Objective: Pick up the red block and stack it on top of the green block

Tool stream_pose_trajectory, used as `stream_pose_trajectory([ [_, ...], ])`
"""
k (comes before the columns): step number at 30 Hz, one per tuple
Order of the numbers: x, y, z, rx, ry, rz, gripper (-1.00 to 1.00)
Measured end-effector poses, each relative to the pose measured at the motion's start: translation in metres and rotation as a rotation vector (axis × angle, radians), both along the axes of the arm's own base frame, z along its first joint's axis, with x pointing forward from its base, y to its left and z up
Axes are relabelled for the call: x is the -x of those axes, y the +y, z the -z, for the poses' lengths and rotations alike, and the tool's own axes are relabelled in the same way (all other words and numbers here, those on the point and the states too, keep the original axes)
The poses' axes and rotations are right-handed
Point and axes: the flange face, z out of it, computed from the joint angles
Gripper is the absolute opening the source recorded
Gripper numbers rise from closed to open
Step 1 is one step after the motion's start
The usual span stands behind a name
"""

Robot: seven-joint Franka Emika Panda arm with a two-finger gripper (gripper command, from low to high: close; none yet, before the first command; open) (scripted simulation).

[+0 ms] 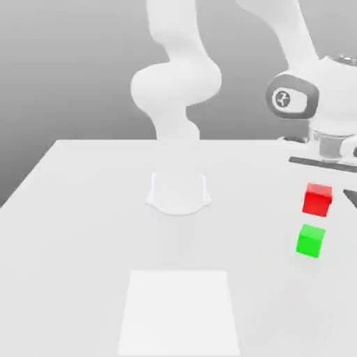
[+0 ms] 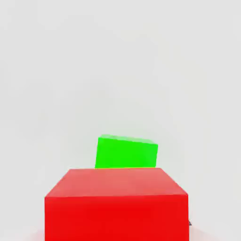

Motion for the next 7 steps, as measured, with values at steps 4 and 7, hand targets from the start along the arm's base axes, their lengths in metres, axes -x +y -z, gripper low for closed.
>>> stream_pose_trajectory([
  [4, 0.001, 0.000, 0.037, 0.000, 0.000, -0.006, 1.00],
  [7, 0.001, 0.000, 0.037, 0.000, 0.000, -0.006, 1.00],
])
